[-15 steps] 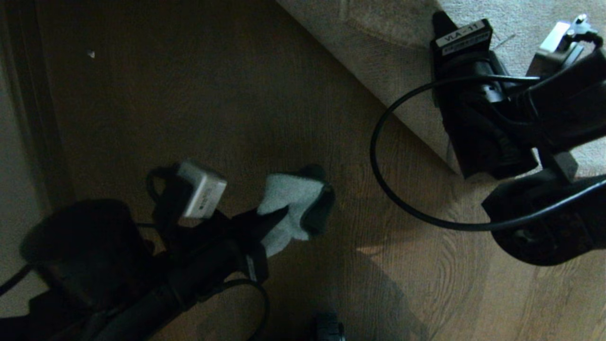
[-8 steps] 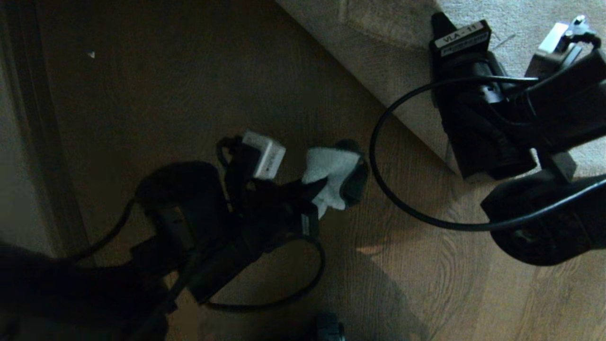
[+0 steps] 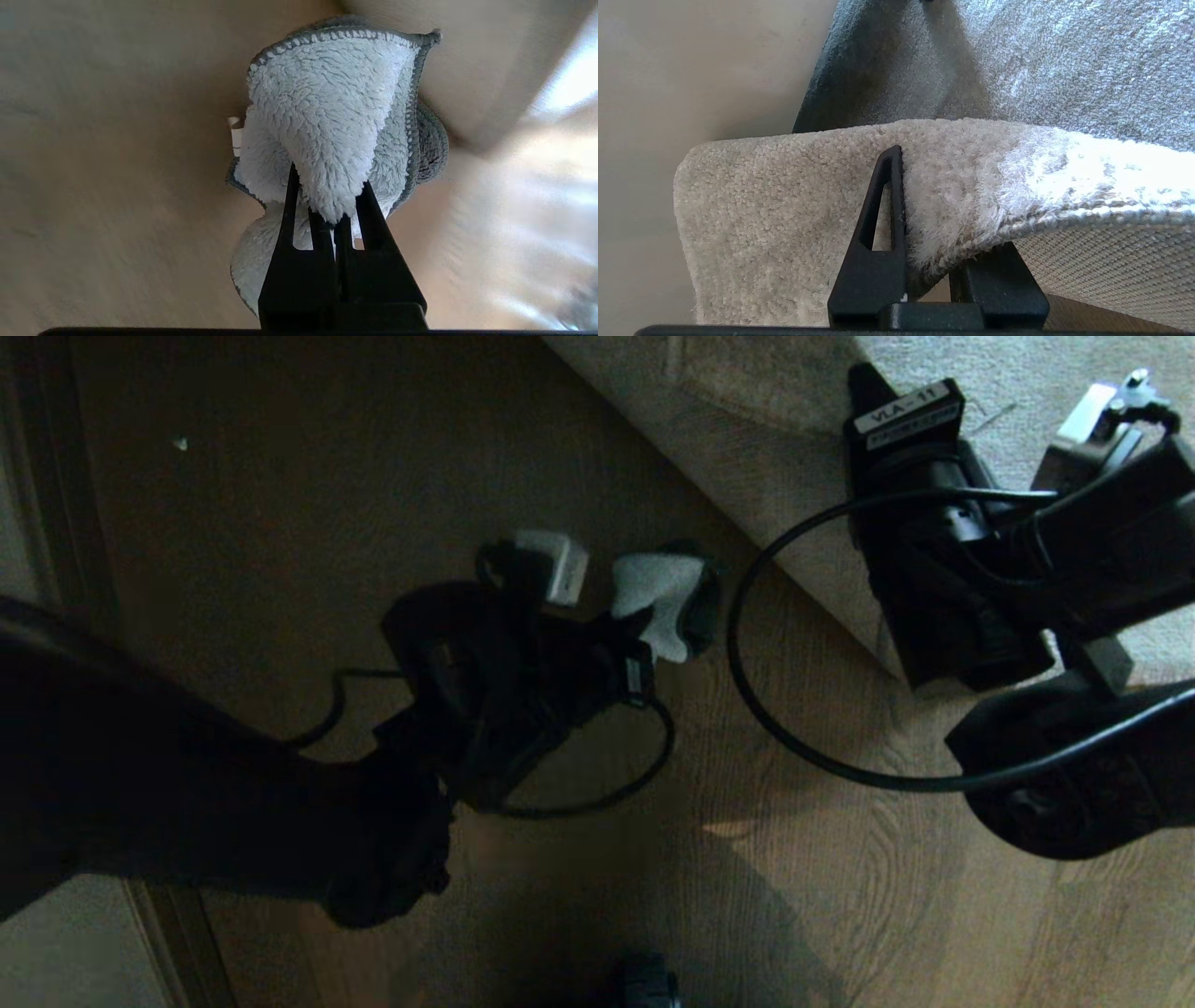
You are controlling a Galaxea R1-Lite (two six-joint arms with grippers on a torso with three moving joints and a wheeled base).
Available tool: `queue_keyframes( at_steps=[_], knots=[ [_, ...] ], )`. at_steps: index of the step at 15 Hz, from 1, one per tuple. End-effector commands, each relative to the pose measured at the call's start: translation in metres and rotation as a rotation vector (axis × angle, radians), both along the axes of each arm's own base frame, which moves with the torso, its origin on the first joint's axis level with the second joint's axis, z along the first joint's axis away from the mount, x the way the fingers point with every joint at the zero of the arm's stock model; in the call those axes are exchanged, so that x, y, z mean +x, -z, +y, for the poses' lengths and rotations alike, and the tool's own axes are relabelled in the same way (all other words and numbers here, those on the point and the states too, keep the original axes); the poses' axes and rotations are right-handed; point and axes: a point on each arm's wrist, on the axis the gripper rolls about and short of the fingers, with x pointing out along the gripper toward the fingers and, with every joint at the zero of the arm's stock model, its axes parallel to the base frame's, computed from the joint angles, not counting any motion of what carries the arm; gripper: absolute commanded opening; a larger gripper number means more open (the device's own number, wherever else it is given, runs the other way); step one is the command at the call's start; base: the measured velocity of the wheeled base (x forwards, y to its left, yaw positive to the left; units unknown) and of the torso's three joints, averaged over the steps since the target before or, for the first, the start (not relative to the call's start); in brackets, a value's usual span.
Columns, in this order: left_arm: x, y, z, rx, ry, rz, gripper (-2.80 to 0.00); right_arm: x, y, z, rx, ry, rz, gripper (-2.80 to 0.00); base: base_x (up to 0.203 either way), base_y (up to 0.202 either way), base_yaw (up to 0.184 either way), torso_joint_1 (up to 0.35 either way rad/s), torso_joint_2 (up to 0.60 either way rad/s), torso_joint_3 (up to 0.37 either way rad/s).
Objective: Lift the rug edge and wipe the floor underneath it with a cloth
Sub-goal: Wipe the floor under the carpet with a rag
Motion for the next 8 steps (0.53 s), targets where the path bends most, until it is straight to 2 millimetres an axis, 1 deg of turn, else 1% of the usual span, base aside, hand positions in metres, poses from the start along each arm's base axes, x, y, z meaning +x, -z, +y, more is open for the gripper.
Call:
queue_keyframes(
  at_steps=[1, 3, 5, 6, 8],
  knots=[
    [0.032, 0.003, 0.013, -0.012, -0.084, -0.013, -2.80, -0.003, -0.003, -0.002, 0.032, -0.001, -0.037, -2.80, 0.000, 0.000, 0.000, 0.000, 0.00, 0.000],
    [0.051, -0.012, 0.031, -0.046, -0.148, -0.059, -2.80, -0.003, -0.004, -0.002, 0.033, -0.001, -0.038, -2.80, 0.000, 0.000, 0.000, 0.000, 0.00, 0.000],
    [0.065, -0.029, 0.049, -0.079, -0.208, -0.110, -2.80, -0.003, -0.004, -0.002, 0.034, -0.001, -0.039, -2.80, 0.000, 0.000, 0.000, 0.000, 0.00, 0.000],
    [0.070, -0.036, 0.058, -0.091, -0.234, -0.133, -2.80, -0.003, -0.004, -0.002, 0.034, -0.001, -0.039, -2.80, 0.000, 0.000, 0.000, 0.000, 0.00, 0.000],
    [0.072, -0.053, 0.077, -0.112, -0.279, -0.175, -2.80, -0.003, -0.004, -0.002, 0.035, -0.001, -0.041, -2.80, 0.000, 0.000, 0.000, 0.000, 0.00, 0.000]
  ],
)
